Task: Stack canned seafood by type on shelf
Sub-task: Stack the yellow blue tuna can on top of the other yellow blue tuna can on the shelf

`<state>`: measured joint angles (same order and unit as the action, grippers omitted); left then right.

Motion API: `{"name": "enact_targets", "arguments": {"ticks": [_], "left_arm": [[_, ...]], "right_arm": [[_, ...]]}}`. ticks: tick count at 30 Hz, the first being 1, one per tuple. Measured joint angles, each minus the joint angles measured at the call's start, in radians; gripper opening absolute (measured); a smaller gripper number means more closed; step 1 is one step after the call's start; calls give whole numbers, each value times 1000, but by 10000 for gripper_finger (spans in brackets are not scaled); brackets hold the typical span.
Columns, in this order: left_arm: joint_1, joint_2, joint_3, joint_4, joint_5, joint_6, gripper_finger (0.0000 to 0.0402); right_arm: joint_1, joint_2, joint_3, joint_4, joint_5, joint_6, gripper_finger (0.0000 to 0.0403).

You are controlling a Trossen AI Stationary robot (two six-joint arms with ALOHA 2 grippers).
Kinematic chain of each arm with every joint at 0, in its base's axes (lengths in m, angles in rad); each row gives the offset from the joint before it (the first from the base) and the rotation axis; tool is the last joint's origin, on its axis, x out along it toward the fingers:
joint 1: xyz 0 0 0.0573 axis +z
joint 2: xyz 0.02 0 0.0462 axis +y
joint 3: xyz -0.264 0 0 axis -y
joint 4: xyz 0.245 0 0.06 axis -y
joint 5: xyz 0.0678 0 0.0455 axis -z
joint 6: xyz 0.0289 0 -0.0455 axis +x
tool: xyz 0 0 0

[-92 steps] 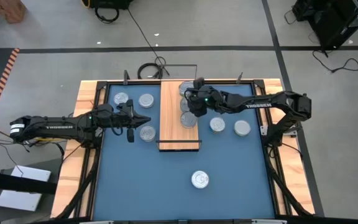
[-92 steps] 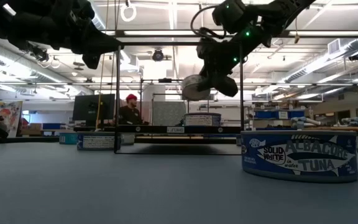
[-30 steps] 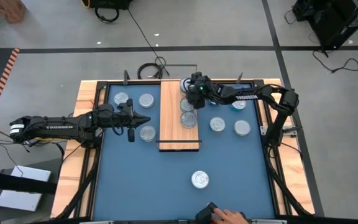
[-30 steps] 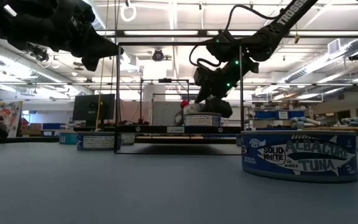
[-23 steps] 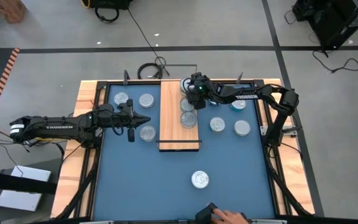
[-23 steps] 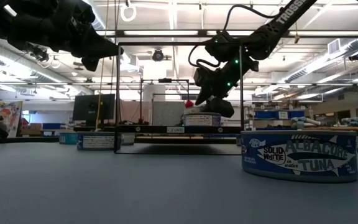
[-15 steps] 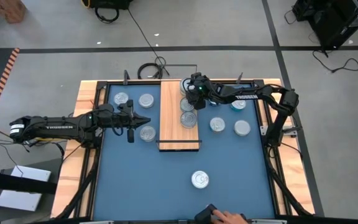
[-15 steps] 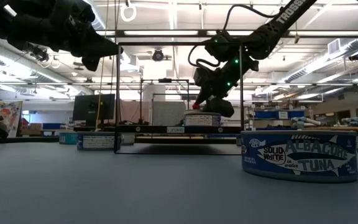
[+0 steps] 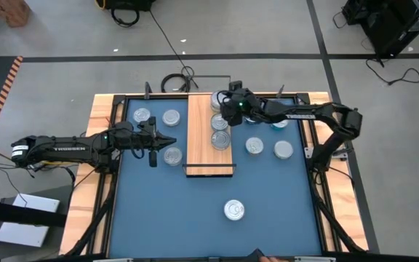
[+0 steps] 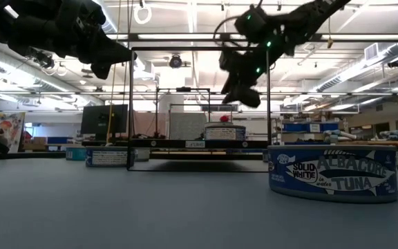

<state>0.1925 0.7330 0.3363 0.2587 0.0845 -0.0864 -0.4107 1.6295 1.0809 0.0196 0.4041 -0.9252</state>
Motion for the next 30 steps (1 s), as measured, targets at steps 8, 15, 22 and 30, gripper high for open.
{"name": "enact_targets", "arguments": {"ticks": [8, 15, 22, 30], "left_arm": [[0, 0, 0, -3, 0, 3, 1], [0, 0, 0, -3, 0, 7, 1], [0, 0, 0, -3, 0, 35, 1], [0, 0, 0, -3, -1, 53, 1]], "right_arm": [[-57, -164, -30, -205, -186, 364, 17], [-121, -219, -181, -143, -281, 517, 6], [-118, -259, -303, -95, -317, 593, 3], [-53, -430, -422, -99, -267, 654, 2]]}}
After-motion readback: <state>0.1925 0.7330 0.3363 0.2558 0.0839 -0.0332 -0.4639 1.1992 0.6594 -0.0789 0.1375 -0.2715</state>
